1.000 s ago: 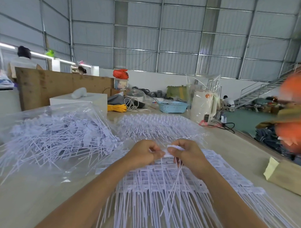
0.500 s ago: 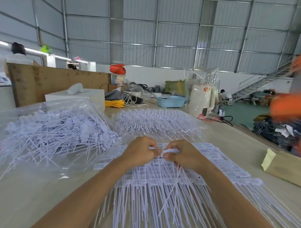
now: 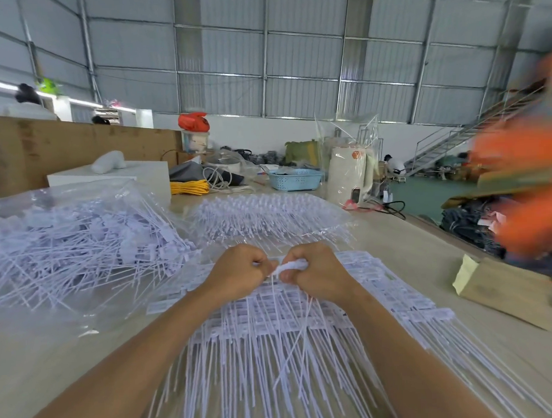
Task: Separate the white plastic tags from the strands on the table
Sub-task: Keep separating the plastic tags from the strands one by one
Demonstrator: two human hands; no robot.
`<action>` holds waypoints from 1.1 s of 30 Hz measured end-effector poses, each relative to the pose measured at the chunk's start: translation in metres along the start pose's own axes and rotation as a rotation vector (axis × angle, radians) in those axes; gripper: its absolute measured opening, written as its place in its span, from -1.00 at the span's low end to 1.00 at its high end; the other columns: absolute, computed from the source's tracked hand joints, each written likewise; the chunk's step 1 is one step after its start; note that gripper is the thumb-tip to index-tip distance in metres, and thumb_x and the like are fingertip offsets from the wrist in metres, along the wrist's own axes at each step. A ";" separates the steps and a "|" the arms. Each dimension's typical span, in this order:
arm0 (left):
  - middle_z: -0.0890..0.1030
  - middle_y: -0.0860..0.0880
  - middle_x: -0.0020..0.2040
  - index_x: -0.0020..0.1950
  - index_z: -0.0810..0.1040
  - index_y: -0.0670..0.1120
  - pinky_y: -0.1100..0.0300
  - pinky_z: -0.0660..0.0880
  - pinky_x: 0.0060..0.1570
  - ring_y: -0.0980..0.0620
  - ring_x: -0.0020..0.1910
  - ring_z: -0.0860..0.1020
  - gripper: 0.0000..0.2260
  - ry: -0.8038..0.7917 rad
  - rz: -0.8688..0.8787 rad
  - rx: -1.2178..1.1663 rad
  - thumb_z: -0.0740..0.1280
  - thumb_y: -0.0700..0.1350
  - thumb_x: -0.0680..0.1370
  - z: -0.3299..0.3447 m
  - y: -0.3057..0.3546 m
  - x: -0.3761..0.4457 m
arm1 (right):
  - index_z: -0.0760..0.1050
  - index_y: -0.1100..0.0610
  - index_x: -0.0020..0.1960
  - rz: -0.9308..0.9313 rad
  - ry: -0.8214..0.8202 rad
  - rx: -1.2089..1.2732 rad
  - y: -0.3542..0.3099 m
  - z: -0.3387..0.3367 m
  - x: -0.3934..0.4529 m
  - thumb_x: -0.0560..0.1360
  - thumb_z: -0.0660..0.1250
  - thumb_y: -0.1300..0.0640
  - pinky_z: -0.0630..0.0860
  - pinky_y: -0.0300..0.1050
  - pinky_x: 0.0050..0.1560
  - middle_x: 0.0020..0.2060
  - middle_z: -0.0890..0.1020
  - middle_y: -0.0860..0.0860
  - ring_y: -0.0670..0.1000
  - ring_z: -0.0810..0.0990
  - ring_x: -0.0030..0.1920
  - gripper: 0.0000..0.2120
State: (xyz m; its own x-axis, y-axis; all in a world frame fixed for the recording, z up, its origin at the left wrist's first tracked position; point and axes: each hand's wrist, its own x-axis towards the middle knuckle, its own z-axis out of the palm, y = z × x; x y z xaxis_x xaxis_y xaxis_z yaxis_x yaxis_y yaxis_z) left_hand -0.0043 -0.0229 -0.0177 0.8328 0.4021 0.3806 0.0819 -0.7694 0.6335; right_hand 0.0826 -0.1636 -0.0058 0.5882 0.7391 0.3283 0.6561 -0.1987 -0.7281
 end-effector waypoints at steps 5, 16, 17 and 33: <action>0.31 0.08 -0.61 -0.54 0.38 -0.07 0.23 0.23 -0.40 0.10 -0.56 0.31 -0.57 0.014 -0.083 -0.161 0.37 -0.14 0.53 -0.006 0.007 0.002 | 0.58 0.18 -0.27 -0.071 0.077 -0.032 -0.002 0.004 0.004 0.35 0.43 0.29 0.42 -0.17 -0.32 -0.34 0.58 0.06 -0.02 0.49 -0.35 -0.94; 0.19 0.08 -0.60 -0.65 0.37 -0.06 0.25 0.04 -0.51 0.15 -0.63 0.12 -0.47 -0.222 -0.222 -0.778 0.24 -0.25 0.55 -0.032 0.020 0.000 | 0.57 0.14 -0.14 0.025 0.580 0.254 0.006 -0.040 0.003 0.45 0.37 0.27 0.40 -0.36 -0.46 -0.37 0.52 -0.07 -0.13 0.45 -0.43 -0.95; 0.20 0.09 -0.61 -0.67 0.37 -0.07 0.28 0.06 -0.53 0.16 -0.64 0.13 -0.46 -0.197 -0.206 -0.779 0.24 -0.25 0.55 -0.035 0.018 0.001 | 0.56 0.18 -0.10 0.172 0.700 0.466 0.015 -0.057 0.000 0.47 0.35 0.25 0.40 -0.32 -0.51 -0.36 0.51 -0.03 -0.10 0.43 -0.46 -0.98; 0.62 -0.15 -0.10 -0.06 0.50 -0.13 0.05 0.50 -0.10 -0.17 -0.09 0.57 -0.70 -0.016 0.069 0.493 0.09 0.02 0.64 0.011 -0.012 -0.011 | 0.42 0.11 -0.17 0.060 -0.141 1.140 -0.102 -0.010 0.022 0.39 0.27 0.00 0.41 -0.31 -0.52 -0.37 0.55 -0.06 -0.08 0.45 -0.46 -0.82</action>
State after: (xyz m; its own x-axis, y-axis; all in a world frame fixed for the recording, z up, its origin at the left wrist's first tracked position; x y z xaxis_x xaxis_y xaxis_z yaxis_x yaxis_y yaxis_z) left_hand -0.0080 -0.0235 -0.0365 0.8533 0.3375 0.3975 0.2726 -0.9386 0.2117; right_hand 0.0334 -0.1333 0.0822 0.4987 0.8278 0.2570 -0.2222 0.4087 -0.8852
